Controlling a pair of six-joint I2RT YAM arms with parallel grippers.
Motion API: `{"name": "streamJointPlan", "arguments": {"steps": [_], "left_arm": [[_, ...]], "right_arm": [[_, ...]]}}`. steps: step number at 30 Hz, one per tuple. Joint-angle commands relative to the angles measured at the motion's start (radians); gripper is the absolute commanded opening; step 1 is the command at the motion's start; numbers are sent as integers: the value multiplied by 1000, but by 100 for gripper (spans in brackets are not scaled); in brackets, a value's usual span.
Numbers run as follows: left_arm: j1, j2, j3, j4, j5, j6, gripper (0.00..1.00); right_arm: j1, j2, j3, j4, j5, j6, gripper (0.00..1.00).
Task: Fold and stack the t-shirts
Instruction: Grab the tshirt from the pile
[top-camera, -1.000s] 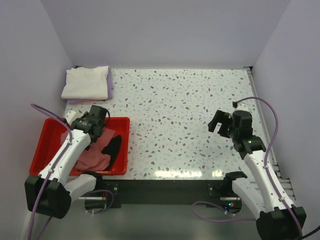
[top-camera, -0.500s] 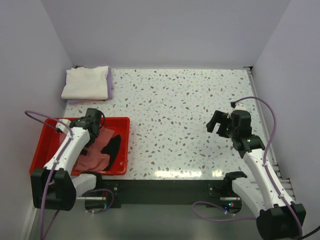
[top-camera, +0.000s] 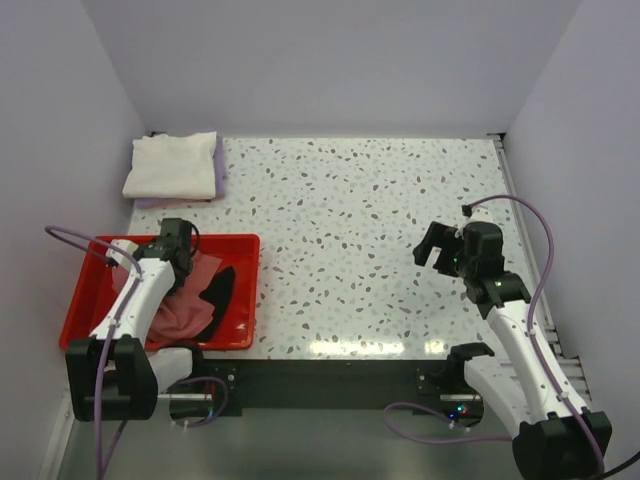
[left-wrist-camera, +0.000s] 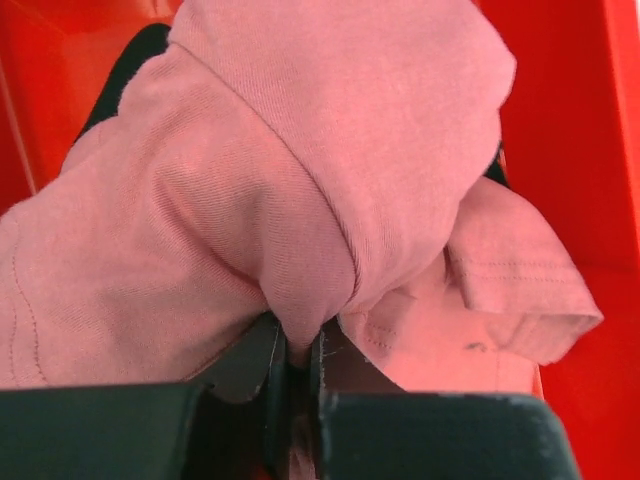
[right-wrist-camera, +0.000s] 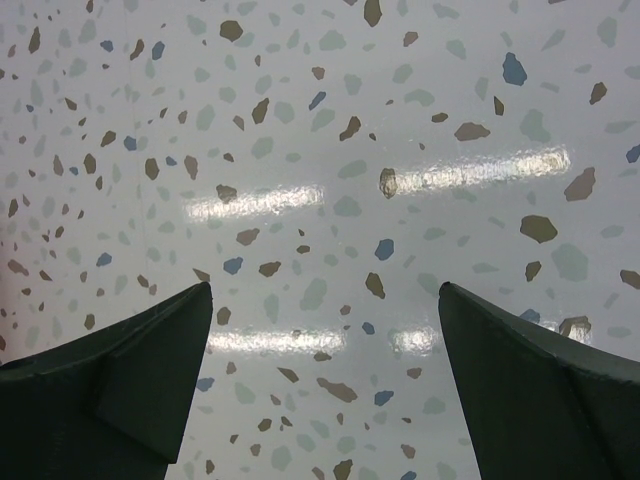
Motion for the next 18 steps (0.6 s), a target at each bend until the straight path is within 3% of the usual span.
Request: {"name": "streamJointPlan", "arguments": {"steps": [1,18], "left_arm": [[12,-66,11,50,27,37,1],[12,-229,189,0,78,105,0]], "right_arm": [[-3,-4,-3,34,14,-8,99],[-1,-9,-3,28,14,-11,99]]}}
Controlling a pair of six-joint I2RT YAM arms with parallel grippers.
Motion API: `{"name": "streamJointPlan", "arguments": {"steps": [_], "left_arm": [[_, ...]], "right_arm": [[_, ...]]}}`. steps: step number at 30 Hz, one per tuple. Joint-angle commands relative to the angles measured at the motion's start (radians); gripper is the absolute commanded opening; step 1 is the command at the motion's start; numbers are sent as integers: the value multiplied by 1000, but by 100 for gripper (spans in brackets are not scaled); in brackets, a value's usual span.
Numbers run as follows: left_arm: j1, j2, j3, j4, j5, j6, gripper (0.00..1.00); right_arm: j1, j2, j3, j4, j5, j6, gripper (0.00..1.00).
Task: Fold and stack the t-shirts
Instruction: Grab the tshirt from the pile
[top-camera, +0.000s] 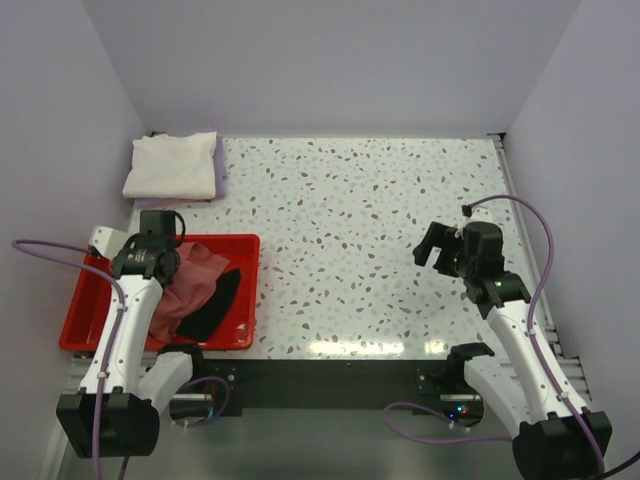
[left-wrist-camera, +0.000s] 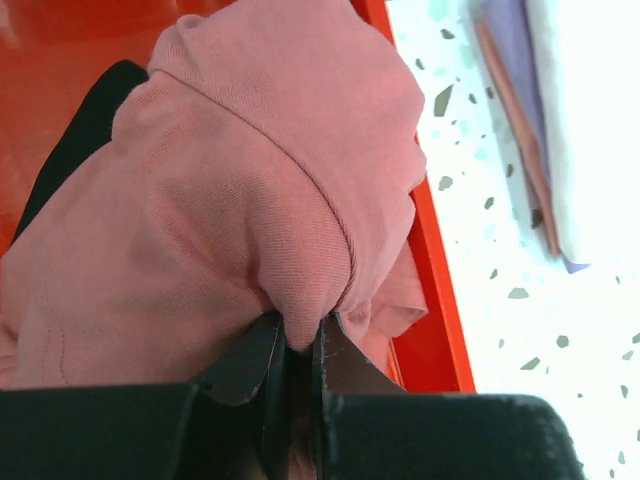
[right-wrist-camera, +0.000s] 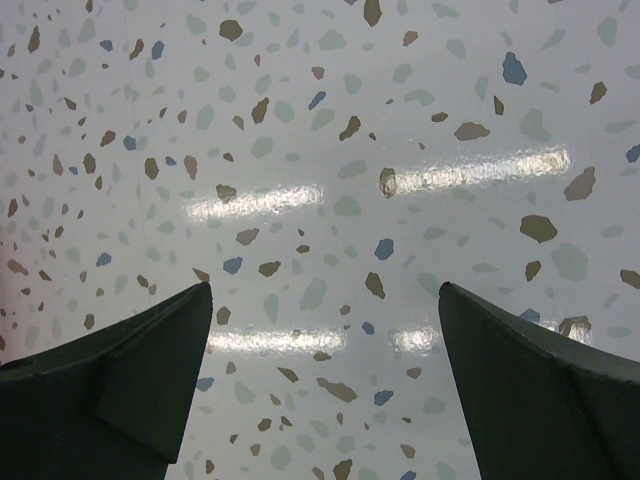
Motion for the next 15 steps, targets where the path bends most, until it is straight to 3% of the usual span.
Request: {"name": "streamJointPlan", "arguments": {"steps": [1,10,15], "left_arm": [[5,-42,67,8,-12,31,0],[5,-94,244,91,62,152,0],[7,-121,277,267,206,267,0]], "right_arm": [[-3,-11,2,25,14,-11,99],[-3,-16,-2,25,14,-11,99],[-3,-28,-1,28,14,-9,99]]}}
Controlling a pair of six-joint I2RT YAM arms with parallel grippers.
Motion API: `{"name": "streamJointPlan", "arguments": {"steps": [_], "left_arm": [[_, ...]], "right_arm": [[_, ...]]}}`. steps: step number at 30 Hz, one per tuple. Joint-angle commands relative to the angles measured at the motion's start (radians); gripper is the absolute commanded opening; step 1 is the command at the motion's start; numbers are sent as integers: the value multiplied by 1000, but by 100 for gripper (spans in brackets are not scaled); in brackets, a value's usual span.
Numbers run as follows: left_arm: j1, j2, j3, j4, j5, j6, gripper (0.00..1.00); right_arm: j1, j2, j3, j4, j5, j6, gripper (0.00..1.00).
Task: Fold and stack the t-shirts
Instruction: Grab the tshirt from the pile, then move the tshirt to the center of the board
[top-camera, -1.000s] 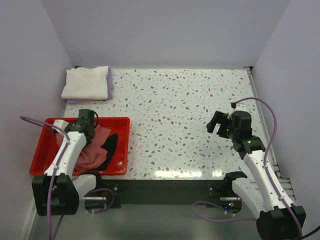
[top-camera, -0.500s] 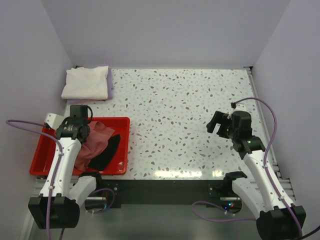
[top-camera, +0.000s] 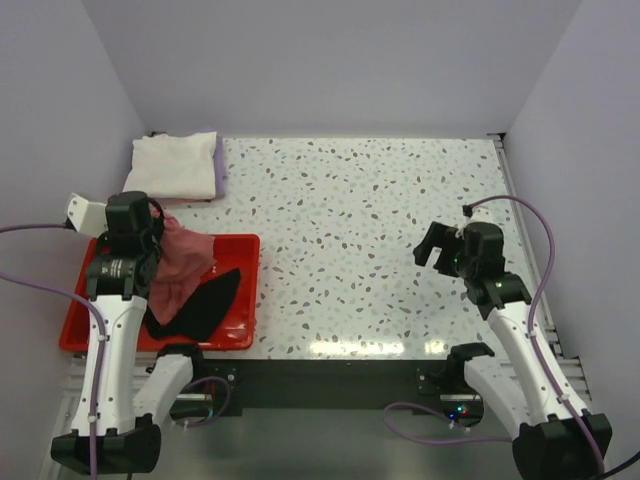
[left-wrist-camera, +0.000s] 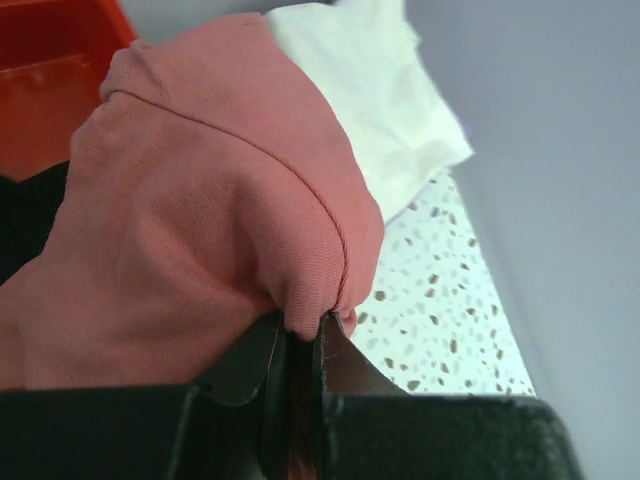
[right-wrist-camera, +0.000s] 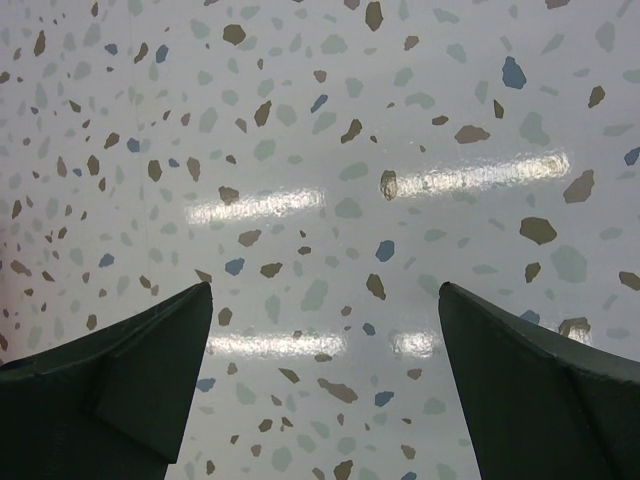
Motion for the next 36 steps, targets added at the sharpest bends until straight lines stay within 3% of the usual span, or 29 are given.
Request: {"name": "streamJointPlan", "arguments": {"steps": [1,12,15,18,22,28,32,36], "left_arm": [[7,-15,71,239,116,131,0],[-28,132,182,517,563,245,0],[-254,179,217,557,498,327,0],[-358,219,255,600,501,426,0],[-427,229,245,705,563,493,0],[-467,250,197,903,847,553,0],[-531,330,223,907,1013,639,0],[-642,452,297,836,995,723,0]], "right_arm": [[-1,-21,1,29,14,-6,99],[-1,-37,-10,32,14,-3,99],[-1,-40,-7,32,14,-3,99],[-1,-42,-11,36,34,4,99],[-1,-45,-19,36,33,1,99],[-1,-56,-19,47,19,-3,99],[-1,-71,-28,72,-16,-5,99],[-1,-82,-33,79,-13,-6,99]]}}
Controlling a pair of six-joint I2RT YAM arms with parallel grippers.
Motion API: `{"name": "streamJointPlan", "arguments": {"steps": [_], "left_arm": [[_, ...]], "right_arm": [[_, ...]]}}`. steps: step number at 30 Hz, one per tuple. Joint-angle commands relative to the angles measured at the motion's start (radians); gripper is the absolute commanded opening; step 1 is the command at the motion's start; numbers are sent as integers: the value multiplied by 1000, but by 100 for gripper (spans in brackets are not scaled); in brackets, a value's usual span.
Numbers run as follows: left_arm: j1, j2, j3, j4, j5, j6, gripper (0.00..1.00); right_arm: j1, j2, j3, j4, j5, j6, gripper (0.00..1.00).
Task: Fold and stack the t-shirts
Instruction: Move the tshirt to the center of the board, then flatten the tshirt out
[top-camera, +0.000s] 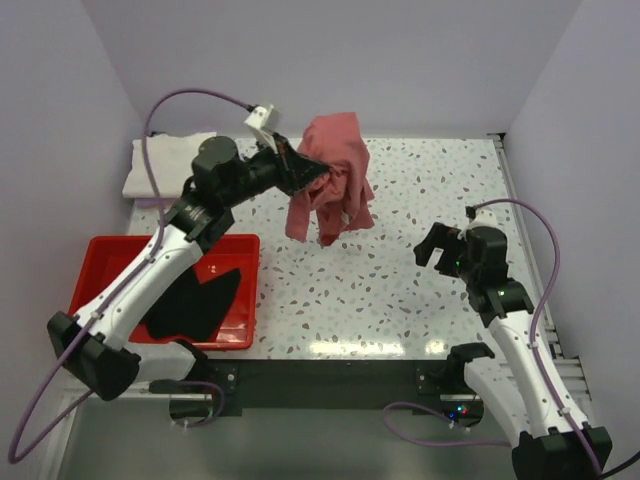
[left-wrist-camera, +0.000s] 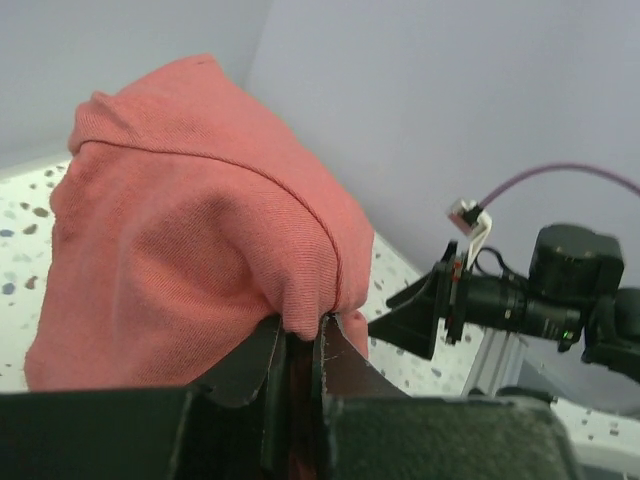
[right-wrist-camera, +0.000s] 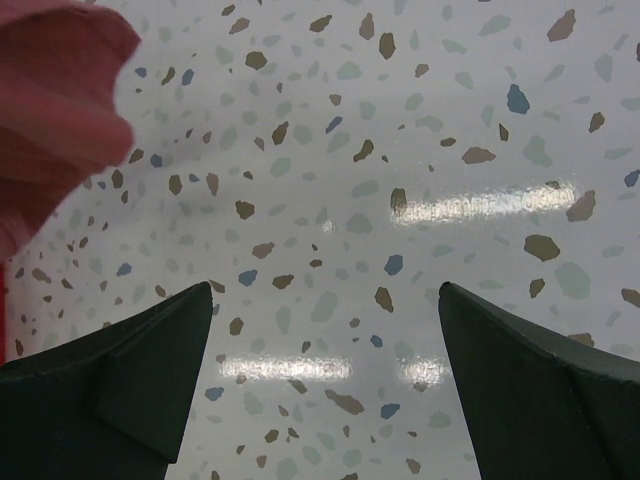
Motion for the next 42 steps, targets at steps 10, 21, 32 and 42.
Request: {"name": "streamJointPlan", "arguments": {"steps": [10,21,32,42], "left_arm": [[-201,234,125,26,161,141,0],[-203,389,-54,51,51,98,7],[-201,456,-3,-201,-291,138,100],[-207,252,-306,-147,-273,-8,100]], "right_arm": [[-3,-29,-20,58,36,-5,99],[-1,-16,-7,35,65,-8,99],[-3,14,-9,48,36,-20,99],[-3,12,-10,58,25,-15,99]]}}
